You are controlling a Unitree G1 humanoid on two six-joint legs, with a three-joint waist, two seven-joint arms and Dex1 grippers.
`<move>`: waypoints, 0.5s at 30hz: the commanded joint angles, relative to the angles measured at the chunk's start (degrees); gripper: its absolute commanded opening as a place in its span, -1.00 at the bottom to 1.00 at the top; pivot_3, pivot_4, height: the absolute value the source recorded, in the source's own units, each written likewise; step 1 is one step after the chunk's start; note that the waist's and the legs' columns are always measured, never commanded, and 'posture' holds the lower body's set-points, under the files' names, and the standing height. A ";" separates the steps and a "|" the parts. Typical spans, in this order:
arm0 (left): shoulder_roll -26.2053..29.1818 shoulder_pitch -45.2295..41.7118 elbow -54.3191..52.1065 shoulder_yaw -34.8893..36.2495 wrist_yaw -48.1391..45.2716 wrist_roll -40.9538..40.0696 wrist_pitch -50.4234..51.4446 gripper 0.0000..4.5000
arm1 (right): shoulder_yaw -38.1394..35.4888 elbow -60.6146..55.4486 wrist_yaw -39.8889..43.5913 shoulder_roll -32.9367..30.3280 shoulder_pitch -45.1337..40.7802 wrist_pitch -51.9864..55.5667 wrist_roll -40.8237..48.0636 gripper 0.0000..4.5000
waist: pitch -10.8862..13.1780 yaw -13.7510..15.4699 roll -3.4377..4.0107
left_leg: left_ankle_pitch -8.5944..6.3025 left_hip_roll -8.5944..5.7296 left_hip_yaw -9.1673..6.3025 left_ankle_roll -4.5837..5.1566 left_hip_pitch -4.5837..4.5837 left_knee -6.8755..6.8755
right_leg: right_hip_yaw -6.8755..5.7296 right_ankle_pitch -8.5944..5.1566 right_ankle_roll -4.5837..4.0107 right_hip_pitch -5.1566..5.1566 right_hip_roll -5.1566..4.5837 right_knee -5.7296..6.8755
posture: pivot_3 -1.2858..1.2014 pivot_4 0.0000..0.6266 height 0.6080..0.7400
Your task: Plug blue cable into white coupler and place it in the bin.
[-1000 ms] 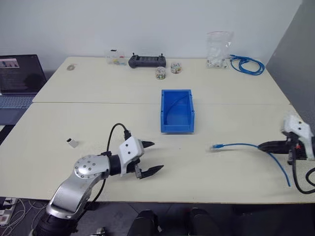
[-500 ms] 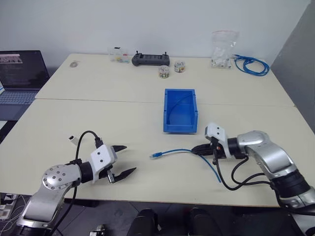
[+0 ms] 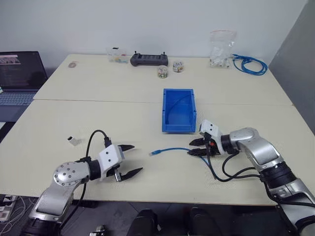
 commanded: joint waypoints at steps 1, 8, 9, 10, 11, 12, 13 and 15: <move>-1.34 -2.29 1.69 -1.43 0.45 0.92 -1.30 1.00 | -4.96 -12.49 2.31 -3.85 3.27 1.63 5.14 0.34 | 0.00 -0.11 0.00 | 0.00 0.01 -0.01 0.00 0.00 -0.01 | 0.00 0.00 0.00 0.01 0.00 0.00 | 0.03 -0.52 1.00; -3.58 -7.55 8.01 -4.20 -0.01 2.01 -0.15 1.00 | -7.19 -24.77 -2.72 -4.63 10.38 7.65 9.15 0.34 | -0.01 -0.46 -0.01 | 0.00 0.07 -0.06 0.00 0.05 -0.02 | -0.05 -0.06 0.10 0.02 0.07 0.07 | 0.03 -0.52 1.00; -3.61 -8.38 9.15 -4.75 -0.49 2.32 -0.47 0.84 | -7.08 -25.45 -3.36 -4.53 10.79 8.02 9.23 0.36 | -0.01 -0.47 -0.01 | 0.00 0.06 -0.09 0.00 0.06 0.00 | -0.07 -0.08 0.13 0.04 0.07 0.07 | 0.03 -0.52 1.00; -3.61 -9.01 10.06 -5.28 -1.06 2.51 -0.58 0.78 | -7.01 -25.98 -3.83 -4.47 11.08 8.34 9.36 0.36 | -0.01 -0.47 -0.01 | 0.00 0.06 -0.09 0.00 0.06 -0.01 | -0.07 -0.09 0.16 0.04 0.07 0.07 | 0.03 -0.52 1.00; -3.67 -9.67 11.08 -5.85 -1.42 2.80 -0.60 0.66 | -7.02 -26.43 -4.29 -4.42 11.31 8.70 9.60 0.36 | -0.01 -0.47 -0.01 | 0.00 0.05 -0.07 0.00 0.06 0.00 | -0.05 -0.09 0.16 0.05 0.07 0.06 | 0.03 -0.52 1.00; -3.72 -10.11 11.78 -6.20 -1.65 2.98 -0.65 0.55 | -7.02 -26.73 -4.64 -4.43 11.45 8.96 9.82 0.36 | -0.01 -0.47 -0.01 | 0.00 0.05 -0.07 0.00 0.06 0.00 | -0.05 -0.09 0.15 0.04 0.07 0.05 | 0.03 -0.52 1.00; -3.57 -10.69 12.82 -6.82 -2.01 3.63 -0.74 0.44 | -7.00 -27.01 -4.96 -4.42 11.53 9.20 10.04 0.36 | -0.01 -0.46 -0.01 | 0.00 0.04 -0.07 0.00 0.06 0.00 | -0.05 -0.08 0.14 0.05 0.07 0.05 | 0.03 -0.52 1.00; -3.23 -11.70 14.71 -8.09 -2.58 5.04 -1.24 0.26 | -7.06 -27.51 -5.45 -4.57 11.67 9.56 10.60 0.36 | -0.01 -0.40 -0.01 | 0.00 0.04 -0.07 0.00 0.06 0.00 | -0.05 -0.06 0.11 0.05 0.06 0.04 | 0.03 -0.52 1.00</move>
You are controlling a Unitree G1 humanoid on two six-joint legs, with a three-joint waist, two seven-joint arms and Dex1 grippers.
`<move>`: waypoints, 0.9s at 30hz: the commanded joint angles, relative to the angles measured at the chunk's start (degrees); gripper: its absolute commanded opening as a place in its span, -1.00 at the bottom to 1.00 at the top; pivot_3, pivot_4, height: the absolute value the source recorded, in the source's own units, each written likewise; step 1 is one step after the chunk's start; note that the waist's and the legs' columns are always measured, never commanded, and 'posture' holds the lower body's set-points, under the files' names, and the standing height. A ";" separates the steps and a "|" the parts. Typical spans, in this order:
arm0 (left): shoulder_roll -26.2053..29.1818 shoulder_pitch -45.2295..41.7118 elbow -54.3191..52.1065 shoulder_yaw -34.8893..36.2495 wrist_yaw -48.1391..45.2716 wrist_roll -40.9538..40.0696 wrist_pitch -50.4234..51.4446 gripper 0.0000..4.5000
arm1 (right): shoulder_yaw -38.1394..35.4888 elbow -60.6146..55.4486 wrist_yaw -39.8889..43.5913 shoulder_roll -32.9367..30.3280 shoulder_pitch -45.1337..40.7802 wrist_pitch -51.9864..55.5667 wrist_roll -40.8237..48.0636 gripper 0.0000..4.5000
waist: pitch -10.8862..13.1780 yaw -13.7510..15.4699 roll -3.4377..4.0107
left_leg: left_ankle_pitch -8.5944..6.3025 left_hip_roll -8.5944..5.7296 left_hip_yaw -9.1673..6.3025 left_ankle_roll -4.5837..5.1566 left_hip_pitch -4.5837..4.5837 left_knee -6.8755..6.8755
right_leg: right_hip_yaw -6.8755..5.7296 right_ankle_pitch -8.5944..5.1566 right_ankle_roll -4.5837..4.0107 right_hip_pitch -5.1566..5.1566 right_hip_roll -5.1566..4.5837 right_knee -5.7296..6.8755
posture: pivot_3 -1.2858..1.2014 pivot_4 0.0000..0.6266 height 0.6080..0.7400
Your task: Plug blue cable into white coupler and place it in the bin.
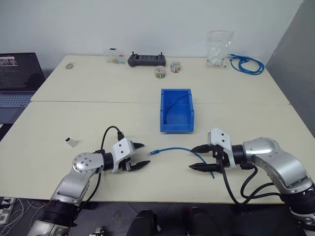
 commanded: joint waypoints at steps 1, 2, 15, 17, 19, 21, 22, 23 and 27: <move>0.52 -1.69 3.75 -2.48 -1.12 3.33 -1.13 0.15 | -1.43 -3.07 -1.01 -0.31 0.17 0.56 1.78 0.36 | 0.00 0.08 0.00 | 0.00 0.00 0.00 0.00 0.00 0.00 | 0.00 0.00 0.00 0.00 0.00 -0.01 | 0.03 -0.52 1.00; 0.68 -2.02 4.18 -3.04 -1.49 3.75 -1.27 0.11 | -1.49 -3.26 -1.11 -0.46 0.27 0.62 1.99 0.36 | -0.01 0.14 0.01 | 0.00 0.00 -0.01 0.00 0.01 0.00 | 0.00 0.00 0.01 0.01 0.00 0.00 | 0.03 -0.52 1.00; 0.35 -4.24 4.97 -7.36 -2.52 6.48 -0.53 -0.91 | -1.64 -4.15 -2.23 -1.52 0.18 0.73 3.68 0.36 | -0.09 0.19 0.04 | 0.00 -0.02 -0.01 0.01 0.06 0.01 | 0.01 -0.02 0.05 0.08 -0.02 -0.01 | 0.03 -0.52 1.00; 0.48 -4.37 4.66 -7.46 -2.75 6.43 -0.12 -0.91 | -2.33 -4.25 -2.67 -1.08 0.08 1.03 4.50 0.36 | -0.09 0.20 0.04 | 0.00 -0.03 -0.01 0.00 0.07 0.01 | 0.01 -0.02 0.06 0.08 -0.02 -0.01 | 0.03 -0.52 1.00; 0.60 -4.66 3.59 -7.22 -3.44 5.59 1.25 -0.91 | -3.67 -4.52 -3.28 0.05 0.00 1.65 6.51 0.36 | -0.09 0.19 0.04 | 0.00 -0.03 -0.01 0.01 0.07 0.01 | 0.01 -0.02 0.06 0.08 -0.02 -0.01 | 0.03 -0.52 1.00; 0.67 -5.24 1.48 -6.64 -4.82 3.65 4.32 -0.91 | -5.17 -5.37 -3.87 1.30 0.18 1.90 9.05 0.36 | -0.09 0.19 0.04 | 0.00 -0.03 -0.01 0.01 0.07 0.01 | 0.01 -0.02 0.05 0.08 -0.02 -0.01 | 0.03 -0.52 1.00; 0.72 -5.60 0.19 -6.35 -5.64 2.47 6.33 -0.91 | -5.80 -6.17 -3.93 1.78 0.45 2.04 10.31 0.36 | -0.09 0.17 0.04 | 0.00 -0.03 -0.01 0.01 0.06 0.01 | 0.01 -0.02 0.06 0.09 -0.02 -0.01 | 0.03 -0.52 1.00; 0.71 -6.11 -1.16 -6.12 -6.51 1.16 8.60 -0.91 | -6.41 -6.98 -4.15 2.24 0.76 2.59 11.68 0.36 | -0.09 0.16 0.04 | 0.00 -0.03 -0.01 0.01 0.06 0.01 | 0.01 -0.03 0.07 0.08 -0.02 -0.01 | 0.03 -0.52 1.00; -0.29 -9.41 -6.59 -5.06 -8.76 -4.93 19.54 -0.91 | -8.22 -9.37 -5.82 3.52 3.01 3.98 15.52 0.36 | -0.05 0.21 -0.02 | 0.00 -0.04 -0.05 0.01 0.00 0.00 | -0.04 -0.04 0.08 0.07 -0.01 -0.02 | 0.03 -0.52 1.00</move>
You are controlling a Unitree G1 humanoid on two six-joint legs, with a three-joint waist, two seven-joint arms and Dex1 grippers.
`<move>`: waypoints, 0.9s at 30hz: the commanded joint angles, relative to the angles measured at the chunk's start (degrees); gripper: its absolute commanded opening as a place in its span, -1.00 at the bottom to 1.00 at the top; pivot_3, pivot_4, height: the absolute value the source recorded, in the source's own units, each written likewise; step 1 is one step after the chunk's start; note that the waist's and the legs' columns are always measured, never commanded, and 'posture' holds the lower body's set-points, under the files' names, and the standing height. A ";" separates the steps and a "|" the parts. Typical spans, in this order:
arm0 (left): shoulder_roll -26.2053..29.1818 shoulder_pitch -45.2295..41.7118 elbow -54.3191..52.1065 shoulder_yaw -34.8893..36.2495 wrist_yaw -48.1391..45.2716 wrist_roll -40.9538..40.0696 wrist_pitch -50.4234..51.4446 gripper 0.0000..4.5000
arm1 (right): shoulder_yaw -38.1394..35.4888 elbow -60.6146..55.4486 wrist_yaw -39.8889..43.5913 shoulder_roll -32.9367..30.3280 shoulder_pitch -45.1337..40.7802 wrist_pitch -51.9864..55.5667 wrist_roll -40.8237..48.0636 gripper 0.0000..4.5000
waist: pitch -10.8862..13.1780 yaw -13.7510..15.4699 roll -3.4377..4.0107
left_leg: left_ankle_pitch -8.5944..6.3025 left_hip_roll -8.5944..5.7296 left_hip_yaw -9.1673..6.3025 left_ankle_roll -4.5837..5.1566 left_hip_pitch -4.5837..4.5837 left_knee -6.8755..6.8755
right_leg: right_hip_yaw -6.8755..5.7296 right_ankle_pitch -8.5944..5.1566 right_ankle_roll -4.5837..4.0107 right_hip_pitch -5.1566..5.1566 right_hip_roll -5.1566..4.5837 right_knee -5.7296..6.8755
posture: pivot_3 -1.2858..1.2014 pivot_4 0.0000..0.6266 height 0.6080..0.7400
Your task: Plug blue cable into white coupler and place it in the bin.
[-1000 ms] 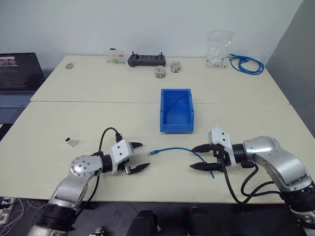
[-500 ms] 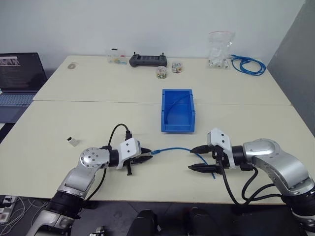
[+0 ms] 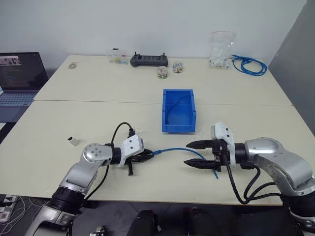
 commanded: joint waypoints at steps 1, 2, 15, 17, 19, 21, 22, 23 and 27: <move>-1.23 -3.42 -6.13 0.76 -2.50 -6.93 11.13 -0.91 | -3.31 -3.63 -2.23 1.35 2.73 0.59 4.63 0.36 | 0.04 0.07 -0.07 | 0.00 0.00 -0.03 0.00 -0.03 0.00 | -0.02 0.00 0.00 -0.01 0.00 0.00 | 0.03 -0.52 1.00; -1.78 -4.39 -7.11 1.31 -2.53 -8.58 13.74 -0.91 | -4.02 -4.18 -2.95 2.02 3.84 0.05 5.37 0.36 | 0.06 0.10 -0.10 | 0.00 -0.01 -0.08 0.00 -0.06 0.01 | -0.06 0.00 0.00 -0.02 0.00 0.00 | 0.03 -0.52 1.00; -4.20 -10.92 -13.26 11.03 -1.60 -36.08 46.54 -0.91 | -8.78 -3.33 -10.89 4.47 8.00 7.96 16.73 0.36 | 0.14 -1.38 -0.21 | 0.01 0.03 -0.17 -0.01 0.00 0.01 | -0.08 -0.07 0.12 -0.01 0.07 0.09 | 0.03 -0.52 1.00; -3.71 -10.78 -13.96 11.18 -1.49 -37.55 47.90 -0.91 | -9.73 -2.69 -13.15 6.14 6.55 9.08 19.38 0.36 | 0.14 -1.40 -0.22 | 0.01 0.03 -0.17 -0.01 0.00 0.02 | -0.08 -0.07 0.12 -0.02 0.07 0.09 | 0.03 -0.52 1.00; -3.31 -10.59 -14.66 11.06 -1.30 -38.52 48.65 -0.91 | -10.71 -2.20 -15.05 7.50 4.81 10.38 22.42 0.36 | 0.16 -1.44 -0.21 | 0.01 0.04 -0.17 -0.02 0.00 0.01 | -0.06 -0.07 0.11 -0.02 0.08 0.10 | 0.03 -0.52 1.00; -3.10 -10.51 -14.93 11.00 -0.96 -39.18 48.92 -0.91 | -11.11 -2.00 -16.22 8.11 3.67 11.48 24.68 0.36 | 0.16 -1.39 -0.21 | 0.01 0.03 -0.17 -0.02 0.00 0.01 | -0.05 -0.07 0.11 -0.03 0.07 0.09 | 0.03 -0.52 1.00; -3.06 -10.49 -14.97 11.02 -0.80 -39.48 49.03 -0.91 | -11.12 -1.94 -16.69 8.30 3.25 11.94 25.57 0.36 | 0.16 -1.34 -0.21 | 0.01 0.02 -0.17 -0.02 0.00 0.01 | -0.05 -0.07 0.11 -0.03 0.06 0.08 | 0.03 -0.52 1.00; -3.04 -10.45 -15.05 11.10 -0.65 -39.83 49.21 -0.91 | -10.98 -1.83 -17.20 8.56 2.83 12.34 26.54 0.36 | 0.16 -1.33 -0.22 | 0.01 0.02 -0.18 -0.02 0.00 0.01 | -0.05 -0.07 0.11 -0.02 0.06 0.06 | 0.03 -0.52 1.00; -2.54 -10.06 -15.59 10.89 -0.36 -40.78 49.18 -0.91 | -9.80 -1.36 -18.68 9.54 1.66 12.91 28.40 0.36 | 0.16 -1.31 -0.22 | 0.01 0.02 -0.17 -0.02 -0.02 0.01 | -0.03 -0.06 0.10 -0.02 0.04 0.04 | 0.03 -0.52 1.00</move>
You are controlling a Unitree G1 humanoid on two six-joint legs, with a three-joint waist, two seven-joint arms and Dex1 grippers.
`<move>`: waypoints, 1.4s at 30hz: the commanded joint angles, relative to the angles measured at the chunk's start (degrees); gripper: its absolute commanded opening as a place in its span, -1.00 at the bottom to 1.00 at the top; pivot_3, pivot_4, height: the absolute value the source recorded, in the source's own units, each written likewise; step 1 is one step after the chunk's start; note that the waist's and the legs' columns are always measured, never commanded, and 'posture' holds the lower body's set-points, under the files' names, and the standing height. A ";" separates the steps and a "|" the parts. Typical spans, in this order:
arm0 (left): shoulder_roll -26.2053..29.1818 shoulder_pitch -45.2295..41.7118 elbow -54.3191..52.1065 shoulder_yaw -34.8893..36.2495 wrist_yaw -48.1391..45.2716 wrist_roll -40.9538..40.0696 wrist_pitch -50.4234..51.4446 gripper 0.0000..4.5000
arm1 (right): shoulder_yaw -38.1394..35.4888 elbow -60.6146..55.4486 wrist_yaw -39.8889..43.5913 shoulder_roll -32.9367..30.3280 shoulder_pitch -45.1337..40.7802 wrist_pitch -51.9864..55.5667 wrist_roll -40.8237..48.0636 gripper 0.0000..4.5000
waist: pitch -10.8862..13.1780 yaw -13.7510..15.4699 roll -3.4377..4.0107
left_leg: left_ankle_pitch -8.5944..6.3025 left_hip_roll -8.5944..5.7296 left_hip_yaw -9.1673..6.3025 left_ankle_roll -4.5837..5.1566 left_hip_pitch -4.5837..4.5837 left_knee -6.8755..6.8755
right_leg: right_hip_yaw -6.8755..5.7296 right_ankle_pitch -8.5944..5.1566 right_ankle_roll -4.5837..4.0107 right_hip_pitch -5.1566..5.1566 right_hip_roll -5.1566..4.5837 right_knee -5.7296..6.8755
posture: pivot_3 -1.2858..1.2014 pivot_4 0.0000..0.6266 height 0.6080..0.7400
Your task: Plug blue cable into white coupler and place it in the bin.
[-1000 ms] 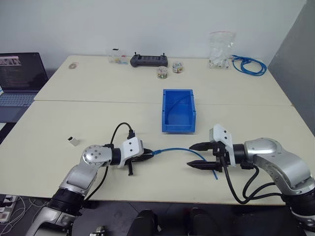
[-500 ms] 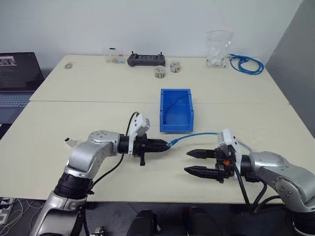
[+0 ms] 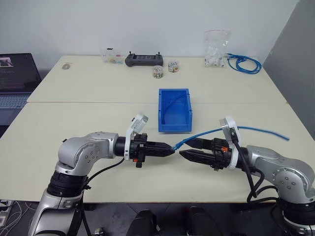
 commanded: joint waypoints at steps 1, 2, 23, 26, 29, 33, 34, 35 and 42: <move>1.01 0.18 -2.57 1.27 0.05 -1.83 -0.05 -0.91 | 0.27 -0.31 -1.18 1.10 -1.50 0.28 2.95 0.36 | 0.00 -0.01 0.00 | 0.00 0.00 0.01 0.00 0.00 0.00 | 0.01 0.00 0.00 0.00 0.00 0.00 | 0.03 -0.52 1.00; 1.09 0.24 -2.61 1.24 0.10 -1.95 -0.09 -0.91 | 0.52 -0.22 -1.35 1.28 -1.63 0.31 3.17 0.36 | 0.00 -0.02 0.00 | 0.00 0.00 0.01 0.00 0.00 0.00 | 0.01 0.00 0.00 0.00 0.00 0.00 | 0.03 -0.52 1.00; 2.34 1.56 -4.17 0.34 -0.51 -2.80 -1.59 -0.91 | 3.85 -0.51 0.06 1.04 -1.78 0.79 5.29 -0.95 | 0.00 -0.03 0.00 | 0.00 -0.01 0.02 0.00 0.00 -0.02 | 0.02 0.00 0.00 -0.02 -0.01 0.00 | 0.03 -0.52 1.00; 2.70 1.53 -4.09 -0.09 -1.63 -3.28 -1.23 -0.91 | 4.09 -0.64 0.12 0.86 -1.75 1.00 5.86 -0.95 | 0.00 -0.03 0.01 | 0.00 -0.01 0.02 0.00 0.00 -0.01 | 0.02 -0.01 0.00 -0.02 -0.01 0.00 | 0.03 -0.52 1.00; 3.17 1.40 -3.66 -0.32 -2.24 -3.83 -0.32 -0.75 | 4.23 -0.71 0.24 0.63 -1.74 1.13 6.10 -0.95 | 0.00 -0.04 0.01 | 0.00 -0.01 0.02 0.00 0.00 -0.02 | 0.02 -0.01 0.01 -0.02 -0.01 0.00 | 0.03 -0.52 1.00; 3.74 1.60 -3.55 -1.30 -2.71 -1.84 -2.01 -0.35 | 4.42 -0.70 0.26 0.58 -1.81 0.95 5.72 -0.95 | 0.00 -0.05 0.00 | 0.00 -0.01 0.02 0.01 0.00 -0.02 | 0.02 -0.01 0.01 -0.02 -0.01 -0.01 | 0.03 -0.52 1.00; 4.22 1.96 -3.88 -1.94 -3.07 -0.75 -3.09 -0.24 | 4.51 -0.65 0.24 0.60 -1.83 0.75 5.54 -0.95 | 0.00 -0.05 0.00 | 0.00 -0.01 0.02 0.01 0.00 -0.02 | 0.02 -0.01 0.01 -0.02 -0.01 -0.01 | 0.03 -0.52 1.00; 4.63 2.34 -4.27 -2.42 -3.34 -0.02 -3.86 -0.14 | 4.53 -0.68 0.23 0.55 -1.76 0.61 5.51 -0.95 | 0.00 -0.04 0.00 | 0.00 -0.01 0.02 0.01 0.00 -0.02 | 0.01 -0.01 0.01 -0.02 -0.01 -0.01 | 0.03 -0.52 1.00; 6.47 5.32 -6.41 -1.29 -2.33 0.41 -6.04 0.43 | 4.34 0.04 0.05 0.56 -1.04 0.04 4.76 -0.96 | 0.01 -0.03 0.01 | 0.00 0.00 0.01 0.01 -0.02 -0.03 | 0.02 -0.01 0.00 -0.04 -0.01 -0.02 | 0.03 -0.52 1.00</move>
